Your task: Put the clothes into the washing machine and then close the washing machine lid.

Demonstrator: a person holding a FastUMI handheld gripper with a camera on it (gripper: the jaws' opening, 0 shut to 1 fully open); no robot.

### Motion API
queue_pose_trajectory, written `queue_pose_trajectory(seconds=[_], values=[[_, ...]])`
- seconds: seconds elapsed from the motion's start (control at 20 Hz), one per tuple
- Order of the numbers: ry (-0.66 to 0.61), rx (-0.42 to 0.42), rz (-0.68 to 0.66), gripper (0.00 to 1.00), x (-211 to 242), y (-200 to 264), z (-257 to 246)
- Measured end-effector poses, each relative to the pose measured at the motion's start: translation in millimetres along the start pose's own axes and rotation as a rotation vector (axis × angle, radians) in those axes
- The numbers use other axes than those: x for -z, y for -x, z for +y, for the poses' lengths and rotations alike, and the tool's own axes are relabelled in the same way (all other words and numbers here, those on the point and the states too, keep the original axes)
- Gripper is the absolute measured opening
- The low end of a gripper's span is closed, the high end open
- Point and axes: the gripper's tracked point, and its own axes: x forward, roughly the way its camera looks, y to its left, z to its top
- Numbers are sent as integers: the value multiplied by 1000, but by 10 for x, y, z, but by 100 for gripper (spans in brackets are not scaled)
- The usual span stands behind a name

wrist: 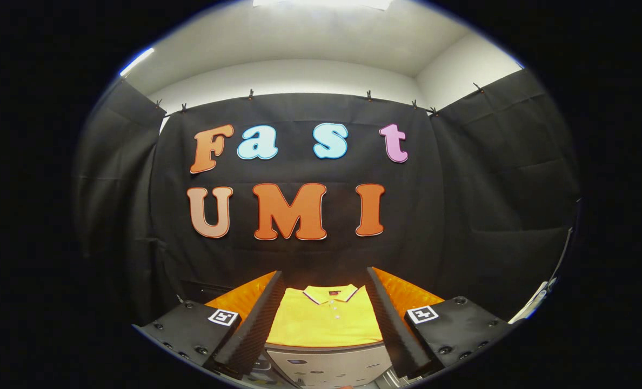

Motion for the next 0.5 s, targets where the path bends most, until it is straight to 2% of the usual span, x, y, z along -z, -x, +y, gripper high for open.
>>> queue_pose_trajectory(seconds=[0.5], values=[[3,0,6,98,-12,-49,3]])
